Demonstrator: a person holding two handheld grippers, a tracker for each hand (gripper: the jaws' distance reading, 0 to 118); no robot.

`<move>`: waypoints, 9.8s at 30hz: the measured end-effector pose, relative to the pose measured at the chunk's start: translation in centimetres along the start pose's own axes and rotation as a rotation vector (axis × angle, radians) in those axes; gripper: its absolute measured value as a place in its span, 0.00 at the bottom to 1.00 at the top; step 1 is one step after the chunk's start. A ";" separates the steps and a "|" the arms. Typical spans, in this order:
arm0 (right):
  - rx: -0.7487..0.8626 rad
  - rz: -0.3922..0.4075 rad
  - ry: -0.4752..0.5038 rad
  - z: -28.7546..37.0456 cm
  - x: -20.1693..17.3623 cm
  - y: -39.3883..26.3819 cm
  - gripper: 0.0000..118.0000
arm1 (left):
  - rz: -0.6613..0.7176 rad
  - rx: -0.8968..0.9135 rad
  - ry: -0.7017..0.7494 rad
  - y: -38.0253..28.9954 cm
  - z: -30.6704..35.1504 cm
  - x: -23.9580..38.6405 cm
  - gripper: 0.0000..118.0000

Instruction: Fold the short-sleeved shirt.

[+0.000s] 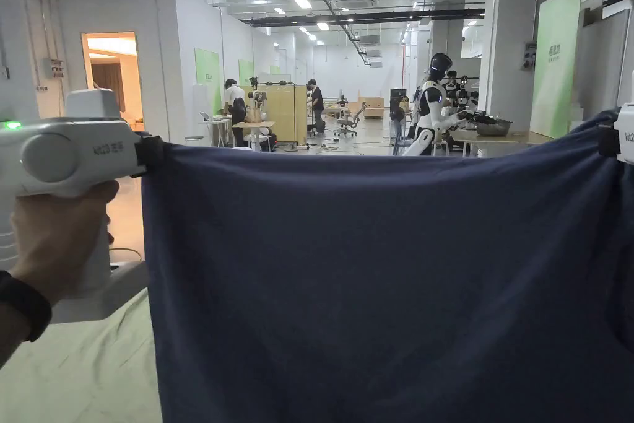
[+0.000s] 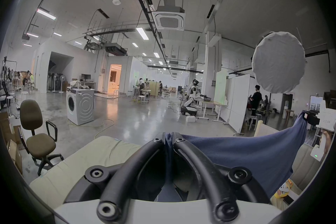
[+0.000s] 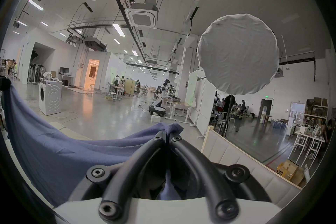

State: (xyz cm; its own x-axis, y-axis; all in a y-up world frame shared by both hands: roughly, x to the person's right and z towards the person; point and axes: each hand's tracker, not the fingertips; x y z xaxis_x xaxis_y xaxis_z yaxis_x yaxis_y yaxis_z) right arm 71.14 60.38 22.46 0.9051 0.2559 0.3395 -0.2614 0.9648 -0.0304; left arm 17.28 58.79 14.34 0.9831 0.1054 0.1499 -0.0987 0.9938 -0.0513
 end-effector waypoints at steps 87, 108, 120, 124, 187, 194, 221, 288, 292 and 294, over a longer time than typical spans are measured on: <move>-0.293 -0.358 0.273 37.0 -3.3 -31.3 0.41 | -0.305 -0.056 -0.009 -29.2 35.3 5.7 0.56; -0.366 -0.407 0.344 36.5 -4.3 -31.6 0.00 | -0.142 -0.268 -0.032 -33.2 31.4 -0.1 0.00; -0.530 -0.495 0.314 36.5 -3.9 -35.2 0.00 | 0.099 -0.652 -0.004 -49.3 22.6 -8.1 0.62; -0.539 -0.510 0.303 36.3 -3.7 -35.5 0.00 | 0.159 -0.669 -0.039 -49.9 21.5 -7.7 0.30; -0.423 -0.242 0.313 17.0 -2.1 -36.0 0.66 | -0.138 -0.341 -0.095 -30.5 14.5 -2.6 0.64; -0.253 -0.280 0.327 28.2 -2.4 -31.7 0.60 | -0.251 -0.072 -0.068 -28.1 26.2 2.1 0.45; -0.363 -0.308 0.349 34.5 -4.9 -33.2 0.00 | 0.145 -0.564 -0.032 -39.2 13.5 -3.3 0.41; -0.412 -0.216 0.250 32.0 -0.8 -32.0 0.54 | -0.098 -0.179 -0.028 -29.5 28.5 0.0 0.77; -0.211 -0.226 0.237 34.8 -1.0 -27.6 0.54 | -0.141 0.029 -0.018 -25.8 32.6 3.7 0.77; -0.169 -0.214 0.233 36.0 -1.4 -26.5 0.54 | -0.134 0.029 -0.020 -25.1 33.7 4.6 0.77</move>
State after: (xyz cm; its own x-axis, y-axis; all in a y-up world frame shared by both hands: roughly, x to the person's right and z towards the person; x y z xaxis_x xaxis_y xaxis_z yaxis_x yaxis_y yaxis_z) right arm 64.73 32.23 56.59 0.9906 0.0351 0.1325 -0.0158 0.9895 -0.1439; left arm 19.06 35.48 49.60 0.9846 -0.0279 0.1728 0.0286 0.9996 -0.0010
